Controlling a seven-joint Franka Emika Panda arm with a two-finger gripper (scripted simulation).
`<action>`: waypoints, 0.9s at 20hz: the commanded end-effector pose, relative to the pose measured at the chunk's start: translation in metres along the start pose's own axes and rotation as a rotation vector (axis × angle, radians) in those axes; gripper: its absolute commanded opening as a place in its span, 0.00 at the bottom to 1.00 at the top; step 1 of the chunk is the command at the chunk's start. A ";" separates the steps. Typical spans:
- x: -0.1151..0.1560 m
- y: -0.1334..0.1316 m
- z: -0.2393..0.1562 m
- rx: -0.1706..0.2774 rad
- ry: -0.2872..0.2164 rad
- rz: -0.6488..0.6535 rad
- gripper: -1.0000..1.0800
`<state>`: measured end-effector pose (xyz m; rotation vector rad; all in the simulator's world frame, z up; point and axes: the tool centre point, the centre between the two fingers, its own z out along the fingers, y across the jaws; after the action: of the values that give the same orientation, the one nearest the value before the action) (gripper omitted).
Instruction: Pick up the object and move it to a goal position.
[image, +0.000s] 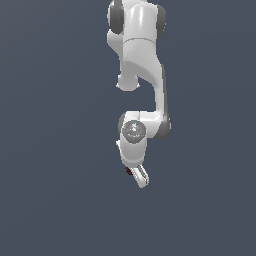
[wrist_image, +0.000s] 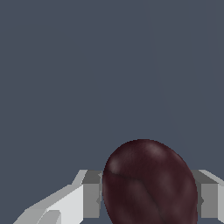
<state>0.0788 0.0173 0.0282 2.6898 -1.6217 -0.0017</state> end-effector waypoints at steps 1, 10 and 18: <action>-0.001 0.000 -0.002 0.001 0.000 0.000 0.00; -0.014 0.002 -0.037 0.001 0.000 0.000 0.00; -0.041 0.006 -0.108 0.001 -0.001 0.000 0.00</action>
<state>0.0576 0.0458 0.1194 2.6892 -1.6222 -0.0043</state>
